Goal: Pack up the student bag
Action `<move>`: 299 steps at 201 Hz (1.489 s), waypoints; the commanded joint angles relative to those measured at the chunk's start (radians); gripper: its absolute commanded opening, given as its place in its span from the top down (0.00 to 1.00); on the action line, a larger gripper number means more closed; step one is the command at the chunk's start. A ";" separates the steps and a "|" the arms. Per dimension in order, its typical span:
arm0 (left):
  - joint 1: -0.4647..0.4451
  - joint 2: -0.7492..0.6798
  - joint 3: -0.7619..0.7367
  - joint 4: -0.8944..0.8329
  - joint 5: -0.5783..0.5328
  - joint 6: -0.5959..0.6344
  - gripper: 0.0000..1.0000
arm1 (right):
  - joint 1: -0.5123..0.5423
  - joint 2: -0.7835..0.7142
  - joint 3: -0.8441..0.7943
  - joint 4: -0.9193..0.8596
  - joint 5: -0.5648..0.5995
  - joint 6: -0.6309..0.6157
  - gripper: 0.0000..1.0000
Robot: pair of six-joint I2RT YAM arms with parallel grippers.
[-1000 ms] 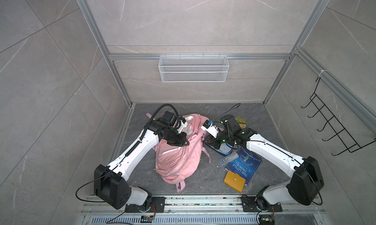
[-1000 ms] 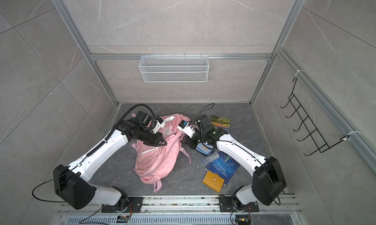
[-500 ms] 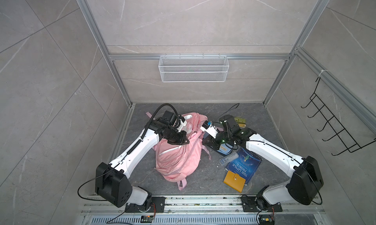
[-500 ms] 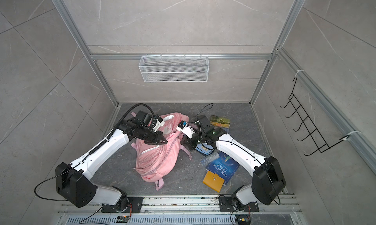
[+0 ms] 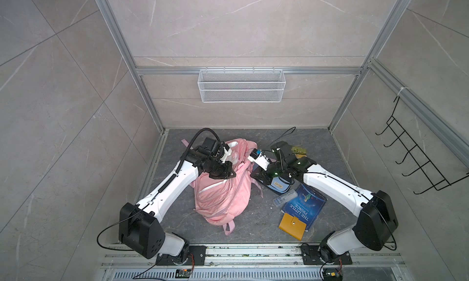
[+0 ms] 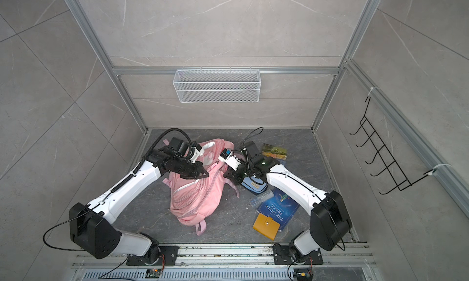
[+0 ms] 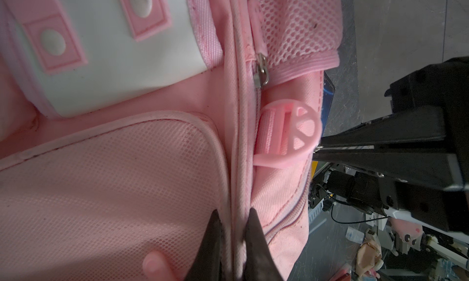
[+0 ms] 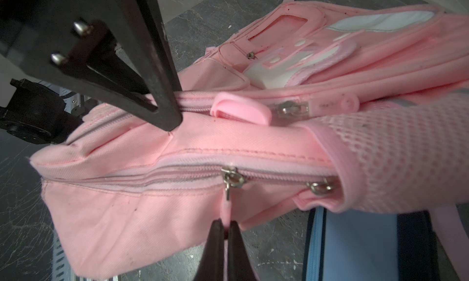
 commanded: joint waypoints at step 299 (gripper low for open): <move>0.108 0.189 0.144 0.364 -0.126 -0.468 1.00 | 0.257 -0.079 -0.124 -0.105 0.201 -0.027 1.00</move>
